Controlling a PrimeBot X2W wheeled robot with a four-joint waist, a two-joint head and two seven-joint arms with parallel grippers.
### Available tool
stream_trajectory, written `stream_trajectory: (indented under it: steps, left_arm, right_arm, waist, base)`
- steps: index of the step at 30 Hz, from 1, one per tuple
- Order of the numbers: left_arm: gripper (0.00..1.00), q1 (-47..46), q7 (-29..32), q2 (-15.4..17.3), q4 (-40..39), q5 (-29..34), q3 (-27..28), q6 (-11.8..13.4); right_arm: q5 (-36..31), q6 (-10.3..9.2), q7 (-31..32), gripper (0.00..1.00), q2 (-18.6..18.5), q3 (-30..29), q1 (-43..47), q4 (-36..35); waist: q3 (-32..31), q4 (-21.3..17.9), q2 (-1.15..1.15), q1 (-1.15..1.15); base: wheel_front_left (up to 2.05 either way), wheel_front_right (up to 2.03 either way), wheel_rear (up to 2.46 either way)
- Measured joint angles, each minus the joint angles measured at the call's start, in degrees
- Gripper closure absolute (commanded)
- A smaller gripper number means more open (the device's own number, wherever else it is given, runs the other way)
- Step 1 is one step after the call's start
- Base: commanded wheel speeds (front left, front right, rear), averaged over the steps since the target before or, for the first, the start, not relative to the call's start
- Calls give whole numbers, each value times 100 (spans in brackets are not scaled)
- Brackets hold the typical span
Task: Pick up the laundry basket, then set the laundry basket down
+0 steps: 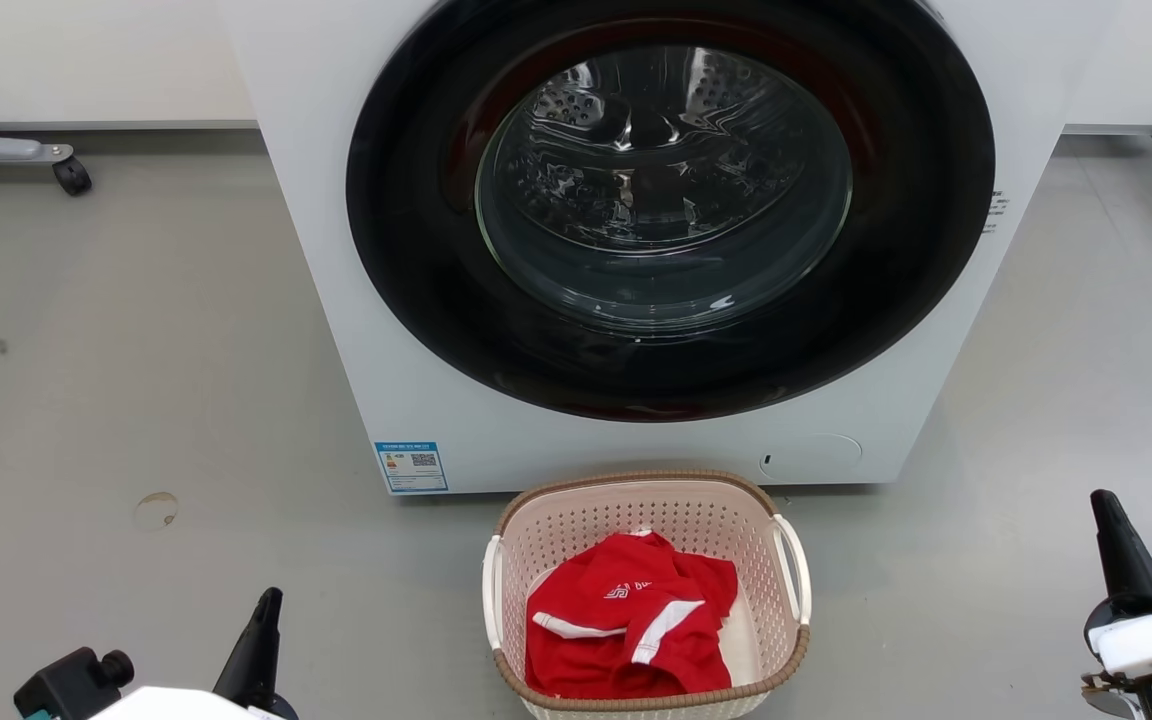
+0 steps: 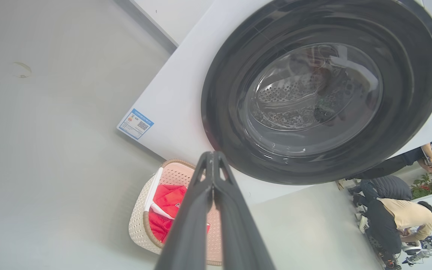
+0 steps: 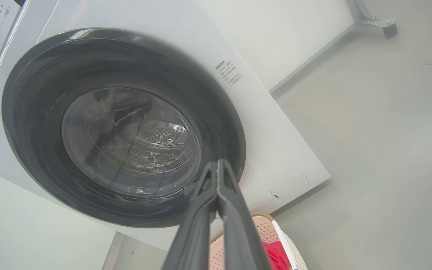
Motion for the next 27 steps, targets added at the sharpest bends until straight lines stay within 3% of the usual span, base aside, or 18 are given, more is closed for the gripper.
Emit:
stream_trajectory:
  steps: [27]
  left_arm:
    - [100,-349,42,-319,490,-1569,431,-358]
  right_arm:
    - [1367,-4,410,100,130,-485,-119,62]
  waist:
    - [10,-127,0,0]
  base:
    - [0,0,0]
